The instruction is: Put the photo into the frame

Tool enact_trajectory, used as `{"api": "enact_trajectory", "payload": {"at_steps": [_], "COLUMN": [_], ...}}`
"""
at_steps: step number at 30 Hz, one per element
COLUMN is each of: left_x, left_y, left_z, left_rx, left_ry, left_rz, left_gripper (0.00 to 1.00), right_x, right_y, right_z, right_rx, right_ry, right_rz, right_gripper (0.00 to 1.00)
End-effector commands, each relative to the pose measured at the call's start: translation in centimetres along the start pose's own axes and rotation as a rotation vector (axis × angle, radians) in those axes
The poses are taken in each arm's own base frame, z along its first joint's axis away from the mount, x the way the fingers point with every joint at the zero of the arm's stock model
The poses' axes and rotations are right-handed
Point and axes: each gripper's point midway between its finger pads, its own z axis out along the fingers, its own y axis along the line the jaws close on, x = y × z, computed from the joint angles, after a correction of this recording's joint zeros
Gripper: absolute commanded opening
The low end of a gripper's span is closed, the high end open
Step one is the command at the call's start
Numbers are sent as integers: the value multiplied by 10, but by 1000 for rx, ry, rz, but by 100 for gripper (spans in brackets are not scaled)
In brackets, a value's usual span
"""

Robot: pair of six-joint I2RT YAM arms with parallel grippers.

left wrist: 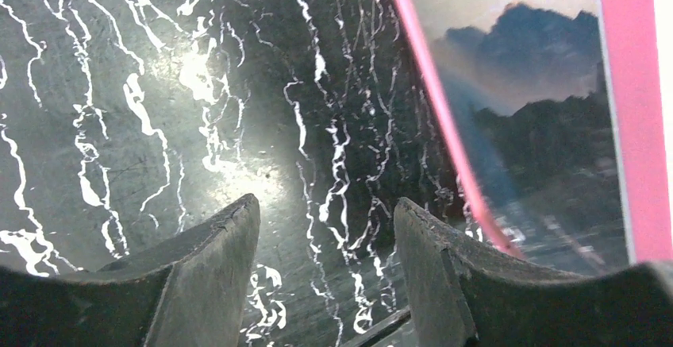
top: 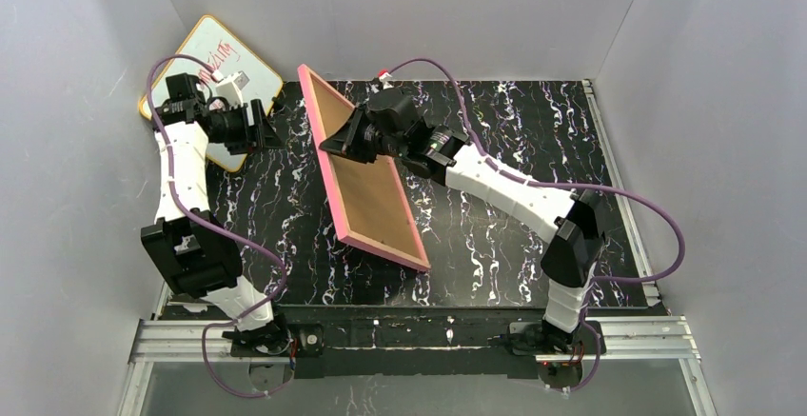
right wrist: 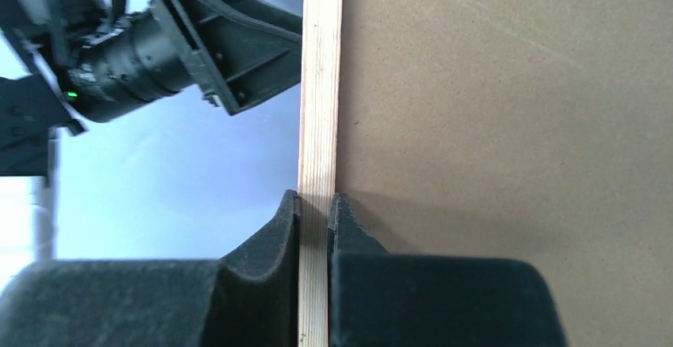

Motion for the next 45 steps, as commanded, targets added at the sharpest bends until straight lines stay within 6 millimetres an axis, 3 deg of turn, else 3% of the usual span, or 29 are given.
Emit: {"api": "enact_trajectory", "payload": {"at_steps": [1, 7, 12, 13, 16, 19, 22, 25, 28, 32, 38, 45], "left_x": [-29, -52, -60, -62, -66, -67, -68, -67, -64, -59, -38, 4], "left_y": [-29, -35, -51, -54, -63, -69, -74, -83, -100, -109, -94, -63], "left_z": [-10, -5, 8, 11, 21, 29, 35, 40, 47, 53, 61, 72], "left_rx": [78, 45, 25, 21, 15, 12, 9, 15, 30, 29, 1, -47], "left_ry": [-76, -90, -76, -74, -62, -49, -43, -36, -20, 1, 81, 223], "left_rz": [-9, 35, 94, 103, 133, 144, 163, 183, 224, 253, 263, 340], "left_gripper": [61, 61, 61, 61, 61, 61, 61, 61, 61, 61, 61, 62], "right_x": [-37, -26, -30, -32, -35, -32, -30, -30, -35, -43, -57, -67], "right_y": [123, 121, 105, 102, 94, 75, 47, 19, -2, -28, -65, -116], "right_z": [-44, -36, -34, -35, -34, -25, -20, -23, -24, -33, -58, -102], "right_rx": [-449, -605, -556, -535, -458, -319, -184, -60, 41, 172, 333, 415], "right_ry": [-32, 46, 41, 35, 33, 90, 119, 129, 123, 106, 52, 12], "right_rz": [149, 281, 254, 235, 114, -31, -126, -213, -289, -380, -479, -434], "right_gripper": [1, 1, 1, 5, 34, 55, 66, 71, 72, 68, 54, 48]}}
